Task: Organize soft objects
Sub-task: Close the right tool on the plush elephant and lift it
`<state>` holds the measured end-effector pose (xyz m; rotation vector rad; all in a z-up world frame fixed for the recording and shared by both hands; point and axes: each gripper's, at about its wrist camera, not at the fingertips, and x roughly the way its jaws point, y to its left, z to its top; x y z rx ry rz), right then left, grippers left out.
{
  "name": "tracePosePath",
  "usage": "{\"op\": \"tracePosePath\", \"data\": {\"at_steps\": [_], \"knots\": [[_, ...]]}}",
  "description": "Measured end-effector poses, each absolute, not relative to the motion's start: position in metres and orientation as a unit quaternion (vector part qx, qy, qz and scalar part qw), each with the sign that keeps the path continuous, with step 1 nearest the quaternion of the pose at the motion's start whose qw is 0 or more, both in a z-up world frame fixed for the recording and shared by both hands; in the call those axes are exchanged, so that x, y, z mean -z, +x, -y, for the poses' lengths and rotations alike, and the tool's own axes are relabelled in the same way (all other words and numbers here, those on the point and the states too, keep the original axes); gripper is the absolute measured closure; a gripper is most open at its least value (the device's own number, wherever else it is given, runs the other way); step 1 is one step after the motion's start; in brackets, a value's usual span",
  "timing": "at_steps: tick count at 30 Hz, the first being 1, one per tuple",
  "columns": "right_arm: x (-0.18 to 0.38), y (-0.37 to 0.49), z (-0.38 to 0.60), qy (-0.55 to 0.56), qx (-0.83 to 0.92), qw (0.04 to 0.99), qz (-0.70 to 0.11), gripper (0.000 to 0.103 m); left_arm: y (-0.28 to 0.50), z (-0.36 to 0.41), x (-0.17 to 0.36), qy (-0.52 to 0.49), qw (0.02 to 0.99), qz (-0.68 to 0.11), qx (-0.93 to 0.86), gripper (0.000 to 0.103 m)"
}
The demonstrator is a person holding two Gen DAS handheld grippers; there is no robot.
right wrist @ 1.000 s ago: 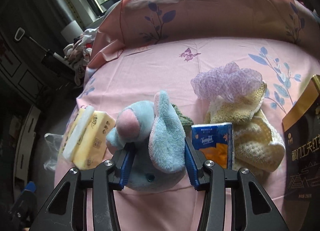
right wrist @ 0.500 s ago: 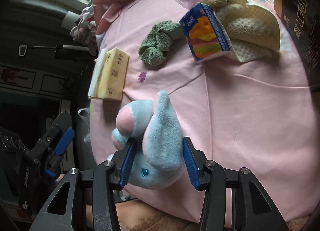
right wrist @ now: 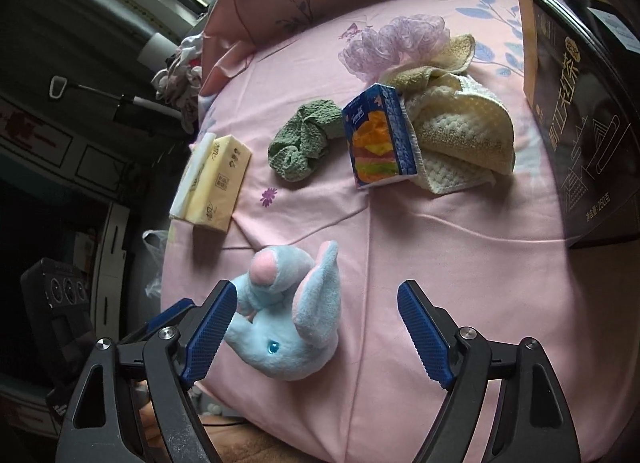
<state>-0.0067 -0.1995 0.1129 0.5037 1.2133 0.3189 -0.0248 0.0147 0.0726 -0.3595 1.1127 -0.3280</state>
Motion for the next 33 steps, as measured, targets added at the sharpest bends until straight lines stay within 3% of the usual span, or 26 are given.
{"op": "tracePosePath", "data": {"at_steps": [9, 23, 28, 33], "knots": [[-0.097, -0.004, 0.17, 0.231, -0.215, 0.75, -0.581, 0.02, -0.027, -0.009, -0.038, -0.188, 0.781, -0.575, 0.154, 0.001], [-0.072, 0.003, 0.152, 0.219, -0.207, 0.734, -0.609, 0.02, -0.032, 0.0, -0.028, -0.199, 0.768, -0.584, 0.173, 0.003], [-0.059, 0.004, 0.15, 0.235, -0.214, 0.712, -0.626, 0.021, -0.032, 0.008, -0.026, -0.187, 0.765, -0.585, 0.193, 0.021], [-0.053, 0.003, 0.141, 0.225, -0.211, 0.71, -0.633, 0.026, -0.035, 0.019, -0.028, -0.152, 0.775, -0.579, 0.204, 0.032]]}}
